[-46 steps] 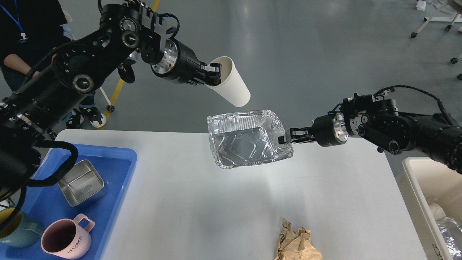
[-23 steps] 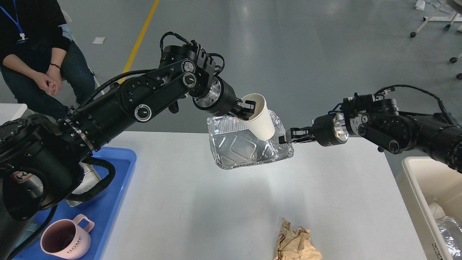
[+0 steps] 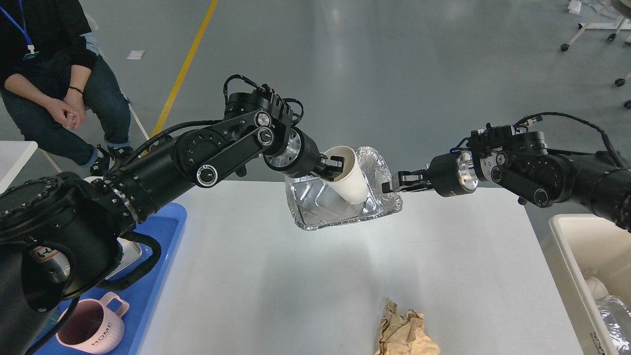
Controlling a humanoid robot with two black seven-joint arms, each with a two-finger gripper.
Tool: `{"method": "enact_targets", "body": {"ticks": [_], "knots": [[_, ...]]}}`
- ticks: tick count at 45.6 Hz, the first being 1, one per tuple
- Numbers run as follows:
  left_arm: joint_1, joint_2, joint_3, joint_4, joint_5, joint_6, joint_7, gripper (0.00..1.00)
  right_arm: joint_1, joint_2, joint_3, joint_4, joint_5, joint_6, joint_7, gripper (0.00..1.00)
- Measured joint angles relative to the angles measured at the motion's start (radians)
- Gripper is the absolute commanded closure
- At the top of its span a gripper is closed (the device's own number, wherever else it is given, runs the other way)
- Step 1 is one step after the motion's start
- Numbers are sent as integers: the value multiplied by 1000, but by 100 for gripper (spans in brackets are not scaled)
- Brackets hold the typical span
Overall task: Tidy desktop
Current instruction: 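Place the paper cup into the held foil tray and release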
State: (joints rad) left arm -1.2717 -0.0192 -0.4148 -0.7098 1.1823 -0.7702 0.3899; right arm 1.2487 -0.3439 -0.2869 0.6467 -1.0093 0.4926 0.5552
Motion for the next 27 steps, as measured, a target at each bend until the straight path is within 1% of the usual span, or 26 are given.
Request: {"method": "enact_targets", "body": {"ticks": [3,4,5,8,9,17,27], "knots": [[0,-3,0,1,-5,23,1,48,0,-6,0,3,0,1,0,100],[0,-3,0,2,-6,28,3,43,0,-7,0,3,0,1,0,100],[0,-4,0,2,-7,31,4,37,0,-9,0,4,0,1,0,100],[0,-5,-2,2,-8,39,7,10,1,-14,0,5,0,2,0,100],[0,-5,-4,3,-9,40,8,7,1,-16,0,5,0,2,0,100],[0,-7,-8,3,-28,43,14,3,3,-23,0,8,0,4,2,100],[-18,-6,-18,20,-110,43,25,3,5,-46,1,25,0,6,2,100]]}}
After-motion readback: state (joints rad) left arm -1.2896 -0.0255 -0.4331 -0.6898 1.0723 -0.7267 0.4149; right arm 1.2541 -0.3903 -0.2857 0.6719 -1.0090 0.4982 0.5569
